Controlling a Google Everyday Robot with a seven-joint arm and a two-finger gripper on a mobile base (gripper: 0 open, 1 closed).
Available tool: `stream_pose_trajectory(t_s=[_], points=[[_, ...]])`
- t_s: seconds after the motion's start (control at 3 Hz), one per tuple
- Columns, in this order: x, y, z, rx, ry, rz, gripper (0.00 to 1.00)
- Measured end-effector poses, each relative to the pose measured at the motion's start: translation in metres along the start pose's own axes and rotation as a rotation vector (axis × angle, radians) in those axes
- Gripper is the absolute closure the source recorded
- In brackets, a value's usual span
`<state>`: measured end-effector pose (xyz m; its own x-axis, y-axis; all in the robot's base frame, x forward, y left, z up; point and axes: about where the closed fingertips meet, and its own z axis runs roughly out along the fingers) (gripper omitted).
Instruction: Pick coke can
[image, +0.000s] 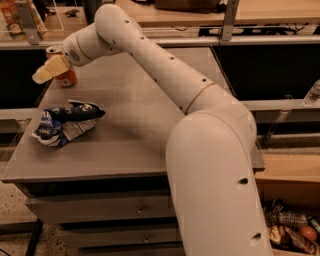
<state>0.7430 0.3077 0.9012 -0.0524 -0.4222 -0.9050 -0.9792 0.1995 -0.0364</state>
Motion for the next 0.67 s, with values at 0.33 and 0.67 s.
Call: stream_pose_trajectory(t_s=[0.33, 0.67], points=[[-0.0034, 0.0033, 0.0170, -0.010, 0.013, -0.022, 0.00], [-0.0035, 0.0047, 0.0253, -0.006, 0.031, -0.041, 0.18]])
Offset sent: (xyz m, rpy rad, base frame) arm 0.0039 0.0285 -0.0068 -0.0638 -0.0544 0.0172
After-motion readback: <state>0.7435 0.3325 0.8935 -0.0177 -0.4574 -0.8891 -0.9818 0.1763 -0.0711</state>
